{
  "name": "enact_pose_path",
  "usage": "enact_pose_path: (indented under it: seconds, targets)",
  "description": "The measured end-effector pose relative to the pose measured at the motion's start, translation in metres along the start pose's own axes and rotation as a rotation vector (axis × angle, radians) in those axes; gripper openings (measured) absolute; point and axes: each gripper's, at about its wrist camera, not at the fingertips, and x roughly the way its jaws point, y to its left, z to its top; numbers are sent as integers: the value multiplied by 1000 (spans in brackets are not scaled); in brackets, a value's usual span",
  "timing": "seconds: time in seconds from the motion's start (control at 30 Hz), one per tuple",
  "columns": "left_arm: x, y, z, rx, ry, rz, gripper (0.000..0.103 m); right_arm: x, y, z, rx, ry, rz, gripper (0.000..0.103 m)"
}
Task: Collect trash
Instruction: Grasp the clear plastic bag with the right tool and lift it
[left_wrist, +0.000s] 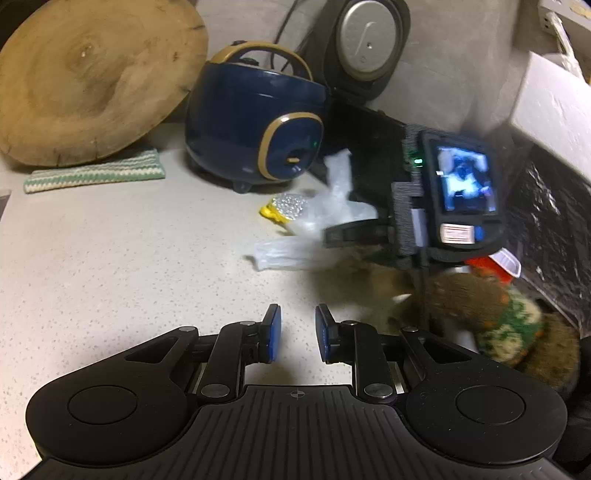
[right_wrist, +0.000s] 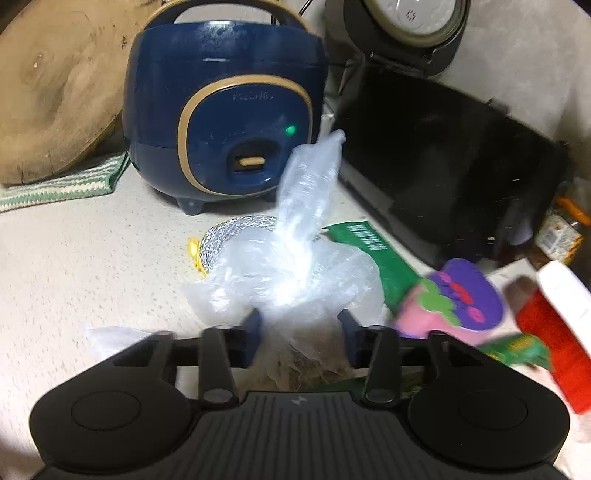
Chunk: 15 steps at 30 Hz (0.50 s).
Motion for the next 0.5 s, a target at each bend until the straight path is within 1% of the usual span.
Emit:
enact_pose_path:
  seconds: [0.07, 0.17, 0.23, 0.3, 0.37, 0.43, 0.5]
  targets:
    - [2, -5, 0, 17, 9, -2, 23, -14, -10, -5, 8, -17, -21, 27]
    - [6, -15, -2, 40, 27, -30, 23, -40, -30, -16, 43, -45, 9, 24]
    - [8, -23, -4, 54, 27, -45, 23, -60, -48, -24, 88, -60, 60, 24]
    - [9, -30, -6, 52, 27, -68, 23, -79, -61, -35, 118, -58, 139, 23]
    - [12, -37, -9, 46, 29, -89, 23, -95, -69, -48, 124, -52, 194, 23]
    - [14, -46, -12, 50, 33, -103, 23, -108, -74, -61, 120, -47, 219, 23]
    - [16, -54, -14, 63, 35, -114, 23, -118, -76, -73, 115, -44, 218, 23]
